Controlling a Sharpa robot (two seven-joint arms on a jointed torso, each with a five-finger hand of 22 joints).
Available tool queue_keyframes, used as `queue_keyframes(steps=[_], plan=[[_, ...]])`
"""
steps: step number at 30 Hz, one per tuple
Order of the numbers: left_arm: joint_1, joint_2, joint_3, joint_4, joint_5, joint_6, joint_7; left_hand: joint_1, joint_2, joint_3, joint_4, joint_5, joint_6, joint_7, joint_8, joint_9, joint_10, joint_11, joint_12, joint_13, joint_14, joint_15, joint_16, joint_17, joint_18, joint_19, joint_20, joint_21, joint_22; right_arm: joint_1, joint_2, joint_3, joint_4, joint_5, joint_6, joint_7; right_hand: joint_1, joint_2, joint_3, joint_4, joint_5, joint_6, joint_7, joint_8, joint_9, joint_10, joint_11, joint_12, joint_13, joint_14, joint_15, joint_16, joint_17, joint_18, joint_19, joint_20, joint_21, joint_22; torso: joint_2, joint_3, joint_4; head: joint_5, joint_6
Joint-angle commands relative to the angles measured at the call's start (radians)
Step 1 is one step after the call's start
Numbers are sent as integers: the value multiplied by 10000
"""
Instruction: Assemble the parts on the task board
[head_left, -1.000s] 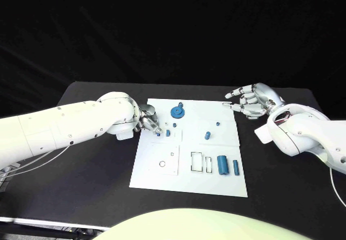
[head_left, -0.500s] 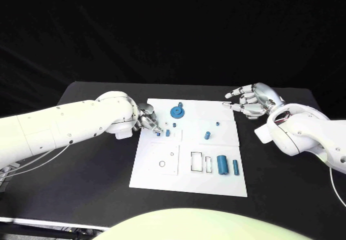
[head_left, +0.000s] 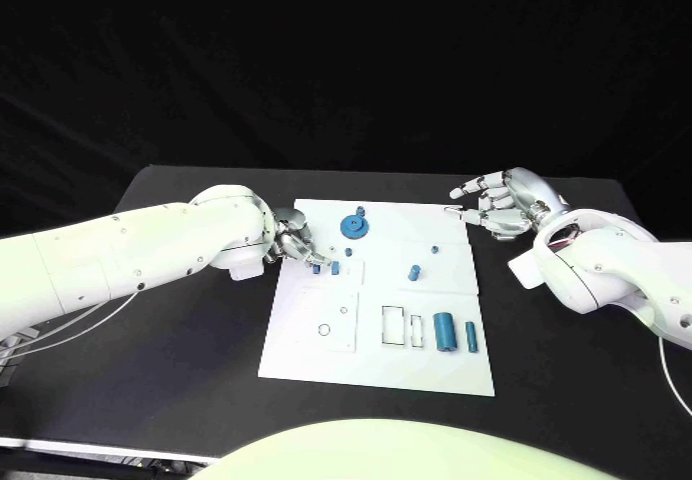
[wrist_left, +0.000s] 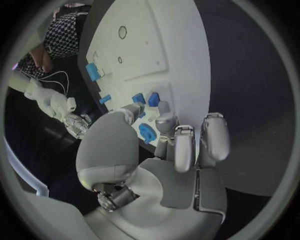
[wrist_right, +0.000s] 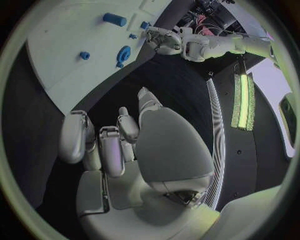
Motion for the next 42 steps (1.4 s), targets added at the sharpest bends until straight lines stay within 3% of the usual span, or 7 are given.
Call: queue_keyframes(steps=[1, 11, 12, 16, 18, 27, 42], plan=[[-3, -71, 54, 123, 127, -587, 218, -55, 83, -72, 4, -51, 7, 78, -27, -13, -89, 2, -40, -22, 941, 3, -43, 2248, -49, 21, 1, -56, -27, -19, -12, 2, 15, -25, 41, 132, -95, 24, 45, 18, 34, 13, -13, 64, -11, -38, -5, -46, -6, 650, -72, -44, 1086, 103, -54, -30, -62, 768, 15, -8, -9, -54, 30], [5, -295, 306, 406, 1574, -2335, 1658, 342, 335, -462, -9, 147, -908, 495, -554, -281, -1544, 367, -1510, -1947, 528, 292, -783, 1101, 226, -975, 153, -888, -1251, -35, -30, 2, 13, -12, 2, 153, -95, 24, 45, 18, 34, 13, -13, 64, -11, -38, -5, -46, -6, 650, -72, -44, 1086, 103, -54, -30, -62, 768, 1, 4, 8, -112, 72], [6, -306, 315, 412, 1708, -2491, 1834, 474, 407, -482, -19, 173, -1145, 656, -704, -383, -2139, 525, -2001, -2575, 929, 453, -26, 2293, 357, -1522, 251, -1333, -1884, -36, -31, 2, 12, -11, -3, 154, -95, 24, 45, 18, 34, 13, -13, 64, -11, -38, -5, -46, -6, 650, -72, -44, 1086, 103, -54, -30, -62, 768, 1, 2, 9, -111, 74], [8, -319, 335, 403, 2010, -2964, 2662, 1346, 510, -355, -32, 227, -1963, 1139, -1064, -766, -3279, 986, -2434, -3014, 310, 890, -595, 1391, 746, -3155, 664, -2776, -3710, -37, -38, 2, 8, -6, -28, 162, -99, 31, 50, 14, 40, 10, -13, 66, -14, -61, -6, -70, -35, 644, -72, -57, 1062, 108, -63, -30, -86, 758, 1, 4, 16, -108, 96], [7, -294, 333, 389, 1819, -3136, 3241, 2115, 342, -76, -105, 229, -2254, 1344, -1232, -1044, -4038, 1187, -2864, -3373, -2274, 1067, -3446, -2417, 1031, -4585, 860, -4099, -5204, -37, -43, 2, 8, -3, -39, 165, -99, 31, 50, 14, 40, 10, -13, 66, -14, -61, -6, -70, -35, 644, -72, -57, 1062, 108, -63, -30, -86, 758, -3, 8, 25, -120, 110], [-24, 5, 140, 333, -1152, -3259, 5020, 4088, -359, 592, -209, 164, -2558, 1431, -1736, -2260, -5018, 1382, -4675, -5276, -3245, 1266, -4243, -4140, 1067, -4748, 1086, -4669, -5475, -47, -38, 2, -12, 16, -40, 194, -92, 43, 61, 8, 53, 7, -14, 68, -17, -105, -7, -119, -89, 639, -72, -68, 1042, 116, -80, -30, -126, 740, 8, -1, 5, -110, 176], [-298, 750, -81, -415, -4231, -2860, 4673, 4463, -522, 297, -252, 144, -2602, 1468, -1872, -2762, -5383, 1507, -5300, -6027, -3371, 1344, -4144, -4572, 1061, -4779, 1142, -4645, -5400, -65, -21, 2, -9, 38, -36, 213, -81, 63, 78, 4, 71, 4, -14, 70, -20, -133, -8, -149, -122, 623, -73, -102, 980, 136, -124, -30, -224, 693, 17, 0, -4, -126, 225]])
